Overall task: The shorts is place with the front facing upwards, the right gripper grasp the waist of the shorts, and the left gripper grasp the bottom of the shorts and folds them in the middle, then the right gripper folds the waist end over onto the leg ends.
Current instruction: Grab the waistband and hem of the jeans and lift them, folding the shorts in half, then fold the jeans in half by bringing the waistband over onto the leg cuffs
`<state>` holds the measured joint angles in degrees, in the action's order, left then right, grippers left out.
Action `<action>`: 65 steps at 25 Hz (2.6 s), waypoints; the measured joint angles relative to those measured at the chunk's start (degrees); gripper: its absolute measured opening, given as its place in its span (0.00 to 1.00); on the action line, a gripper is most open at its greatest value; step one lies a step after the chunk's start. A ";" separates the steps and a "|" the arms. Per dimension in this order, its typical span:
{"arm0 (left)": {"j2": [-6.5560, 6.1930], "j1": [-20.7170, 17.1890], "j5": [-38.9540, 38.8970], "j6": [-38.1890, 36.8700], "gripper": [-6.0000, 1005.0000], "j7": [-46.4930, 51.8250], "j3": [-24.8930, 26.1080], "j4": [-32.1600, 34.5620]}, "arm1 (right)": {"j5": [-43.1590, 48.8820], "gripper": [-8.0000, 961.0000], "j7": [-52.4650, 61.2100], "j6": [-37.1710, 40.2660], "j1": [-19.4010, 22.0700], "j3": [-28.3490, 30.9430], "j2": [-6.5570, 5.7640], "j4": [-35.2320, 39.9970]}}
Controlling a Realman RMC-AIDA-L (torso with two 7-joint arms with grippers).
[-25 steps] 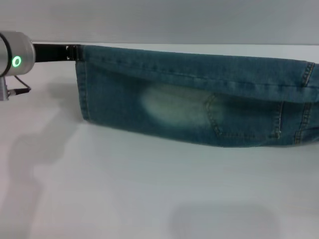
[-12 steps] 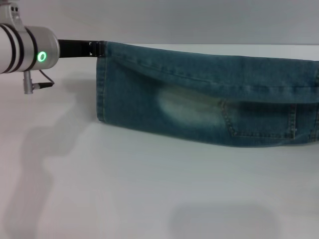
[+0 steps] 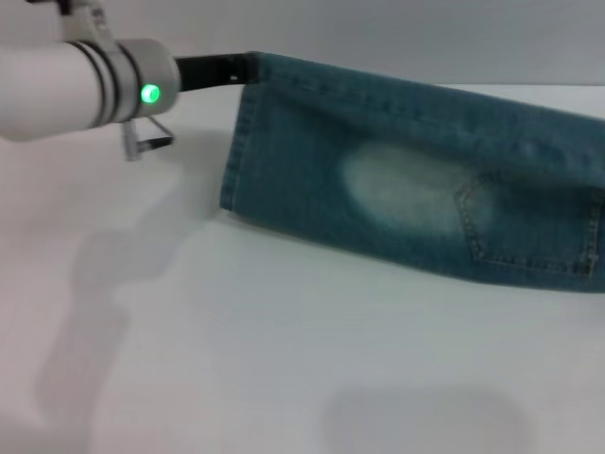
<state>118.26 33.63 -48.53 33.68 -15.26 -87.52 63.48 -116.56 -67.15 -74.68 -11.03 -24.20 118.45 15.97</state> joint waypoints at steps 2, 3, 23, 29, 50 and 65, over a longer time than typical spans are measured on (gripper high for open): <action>-0.01 1.19 -2.42 -2.23 0.14 -1.33 -0.54 -2.47 | 0.02 0.09 -1.58 3.56 -1.05 0.40 -0.46 0.11; 0.01 3.58 -6.00 -4.45 0.14 -4.49 -1.06 -6.99 | 0.04 0.10 -2.22 4.73 -1.48 0.40 -0.63 0.18; -0.19 3.64 -15.04 -0.15 0.63 -15.05 -0.53 -10.88 | 6.67 0.55 -9.70 -1.10 4.45 -0.49 0.51 1.96; -0.23 3.45 -15.12 1.53 0.75 -16.10 -0.53 -10.82 | 6.36 0.57 -10.46 -1.39 6.45 0.12 0.53 0.87; -0.23 1.92 -15.20 4.60 0.81 -17.31 0.26 -9.16 | 6.51 0.57 -9.73 1.27 5.84 1.30 -0.02 1.07; -0.23 1.94 -15.19 5.50 0.81 -17.53 0.93 -8.95 | 7.38 0.64 -8.91 5.03 4.60 1.20 -0.86 1.46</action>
<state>118.03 35.57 -63.71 39.18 -32.79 -86.59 54.52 -109.18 -76.06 -69.65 -6.43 -23.00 117.58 17.43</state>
